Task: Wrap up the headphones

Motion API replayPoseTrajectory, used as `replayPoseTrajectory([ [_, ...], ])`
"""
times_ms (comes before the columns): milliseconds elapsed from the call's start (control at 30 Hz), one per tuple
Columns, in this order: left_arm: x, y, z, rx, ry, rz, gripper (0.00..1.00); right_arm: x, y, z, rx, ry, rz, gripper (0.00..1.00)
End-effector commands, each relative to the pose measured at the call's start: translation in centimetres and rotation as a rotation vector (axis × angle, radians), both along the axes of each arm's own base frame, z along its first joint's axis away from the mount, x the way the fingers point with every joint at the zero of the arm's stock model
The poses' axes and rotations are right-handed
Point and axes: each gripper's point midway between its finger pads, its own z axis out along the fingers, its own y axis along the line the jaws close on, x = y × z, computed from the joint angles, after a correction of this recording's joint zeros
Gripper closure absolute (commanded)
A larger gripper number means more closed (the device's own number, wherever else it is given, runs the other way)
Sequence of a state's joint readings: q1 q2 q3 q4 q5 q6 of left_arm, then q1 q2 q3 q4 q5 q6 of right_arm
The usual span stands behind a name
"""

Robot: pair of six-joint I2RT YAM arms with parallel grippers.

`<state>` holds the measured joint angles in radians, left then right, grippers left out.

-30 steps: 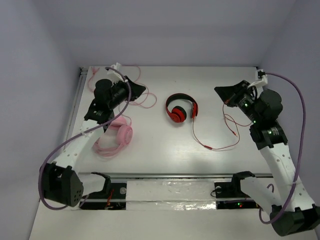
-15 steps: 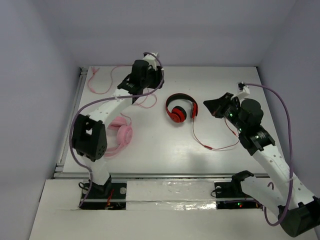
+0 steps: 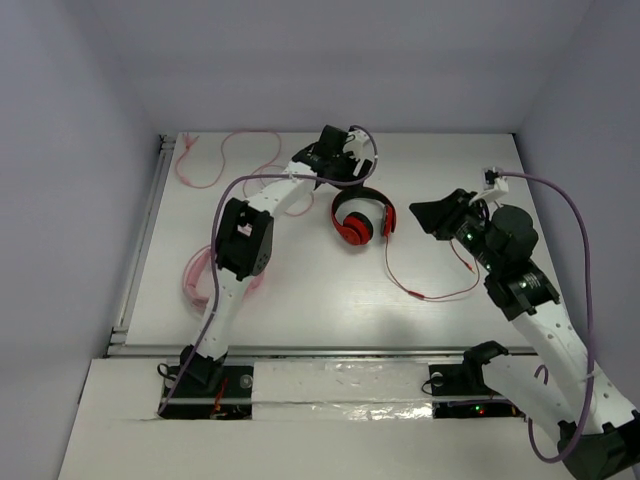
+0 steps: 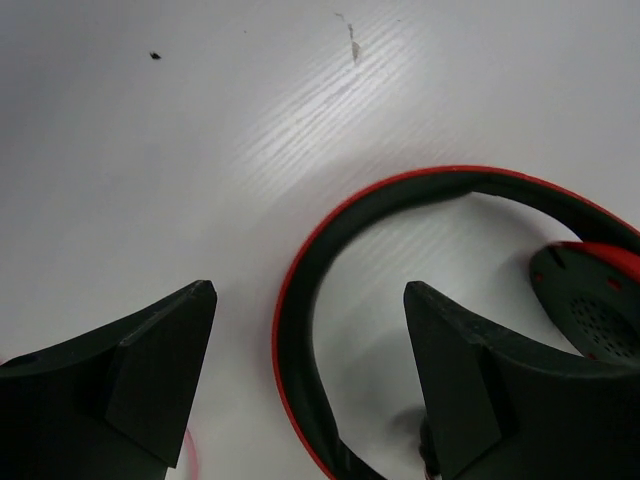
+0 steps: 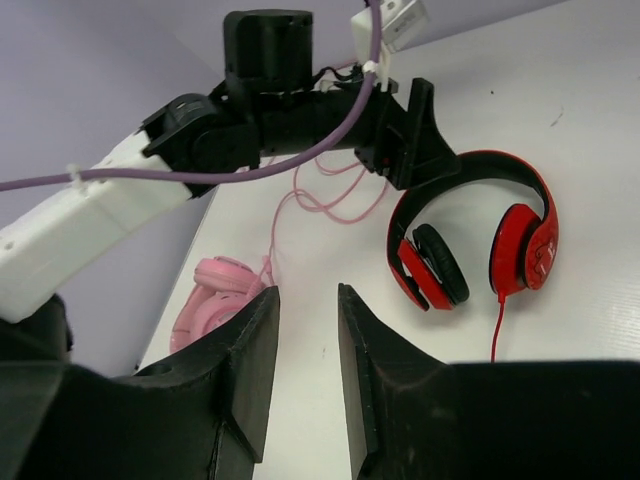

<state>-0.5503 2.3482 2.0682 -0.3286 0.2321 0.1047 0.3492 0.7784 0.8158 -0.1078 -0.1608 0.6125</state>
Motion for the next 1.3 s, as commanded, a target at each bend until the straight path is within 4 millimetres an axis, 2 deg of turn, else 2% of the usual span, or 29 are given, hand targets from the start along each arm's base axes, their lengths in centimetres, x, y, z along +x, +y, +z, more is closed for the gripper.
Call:
replayPoseTrajectory([
  [0,1.0,0.2,0.9,0.055,-0.029,-0.022,0.26,-0.6,-0.2,1.2,-0.008,-0.046,0.008,0.64],
  [200,2.6,0.1,-1.0,0.072,-0.056,0.012,0.24,-0.7,0.1,0.8,-0.013,-0.036,0.025,0.64],
  [233,2.7,0.0,-2.0,0.077,-0.047,0.013,0.24,-0.7,0.2,0.7,-0.013,-0.034,0.031,0.63],
  [467,1.5,-1.7,-4.4,0.087,-0.016,-0.033,0.30,-0.1,0.4,0.3,-0.014,-0.024,0.031,0.63],
  [500,1.5,-1.4,-4.9,0.099,-0.016,-0.024,0.30,-0.2,0.5,0.3,-0.012,-0.027,0.037,0.64],
  [733,1.5,-2.5,-5.3,0.103,-0.046,-0.035,0.33,0.0,0.9,0.0,-0.015,-0.013,0.053,0.64],
  [800,1.7,-2.6,-5.8,0.105,-0.047,-0.032,0.37,0.1,0.8,-0.2,-0.018,-0.008,0.048,0.64],
  [833,1.7,-2.5,-6.0,0.110,-0.045,-0.033,0.45,0.1,0.8,-0.2,-0.017,-0.007,0.047,0.64],
  [1100,1.3,-2.2,-8.4,0.144,-0.009,-0.044,0.79,0.1,0.6,-0.1,-0.008,-0.008,0.034,0.64],
  [1133,1.2,-2.1,-8.6,0.148,-0.006,-0.044,0.86,0.1,0.6,-0.3,-0.008,-0.005,0.034,0.64],
  [1167,1.1,-1.9,-8.7,0.154,-0.003,-0.041,1.00,0.1,0.6,-0.4,-0.005,-0.002,0.035,0.64],
  [1233,1.1,-1.4,-8.6,0.172,-0.005,-0.021,1.00,0.1,0.7,-1.0,-0.005,0.011,0.033,0.67],
  [1267,1.2,-1.3,-7.7,0.166,-0.019,-0.014,1.00,0.2,0.7,-1.3,-0.005,0.014,0.033,0.74],
])
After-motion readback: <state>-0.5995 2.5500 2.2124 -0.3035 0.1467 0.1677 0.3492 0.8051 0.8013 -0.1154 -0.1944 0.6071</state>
